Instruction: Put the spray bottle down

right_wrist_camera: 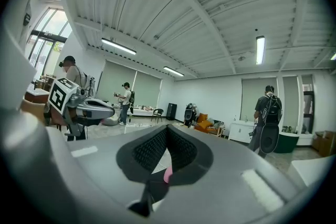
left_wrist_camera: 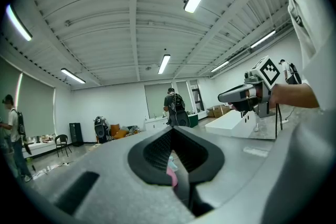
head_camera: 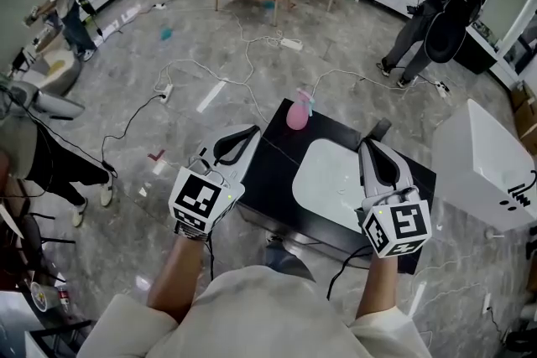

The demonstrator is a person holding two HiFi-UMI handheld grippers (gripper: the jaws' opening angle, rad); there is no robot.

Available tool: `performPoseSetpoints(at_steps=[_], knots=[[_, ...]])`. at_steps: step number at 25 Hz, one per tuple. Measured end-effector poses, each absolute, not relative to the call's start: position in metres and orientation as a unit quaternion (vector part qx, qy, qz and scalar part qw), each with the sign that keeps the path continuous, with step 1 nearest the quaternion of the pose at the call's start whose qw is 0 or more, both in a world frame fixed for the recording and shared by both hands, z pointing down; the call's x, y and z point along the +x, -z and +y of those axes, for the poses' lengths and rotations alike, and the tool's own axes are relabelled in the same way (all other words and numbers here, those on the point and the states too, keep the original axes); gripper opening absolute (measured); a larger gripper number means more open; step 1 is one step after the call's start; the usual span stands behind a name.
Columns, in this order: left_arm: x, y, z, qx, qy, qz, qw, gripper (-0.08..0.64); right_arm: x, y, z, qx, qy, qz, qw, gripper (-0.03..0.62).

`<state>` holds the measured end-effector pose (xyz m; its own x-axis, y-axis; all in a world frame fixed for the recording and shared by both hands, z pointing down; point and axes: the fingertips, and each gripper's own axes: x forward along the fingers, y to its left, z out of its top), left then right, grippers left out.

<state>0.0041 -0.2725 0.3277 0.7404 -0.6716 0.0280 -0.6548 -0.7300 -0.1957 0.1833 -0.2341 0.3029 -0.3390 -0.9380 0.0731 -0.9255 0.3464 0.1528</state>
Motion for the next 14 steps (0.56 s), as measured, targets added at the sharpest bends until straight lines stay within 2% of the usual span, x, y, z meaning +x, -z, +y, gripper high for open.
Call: performPoseSetpoints(at_steps=[14], knots=[[0.0030,-0.3225,-0.2718,-0.931,0.047,0.351,0.091,0.005,0.1768,-0.3085,-0.2362,0.569,0.033,-0.818,0.078,0.005]])
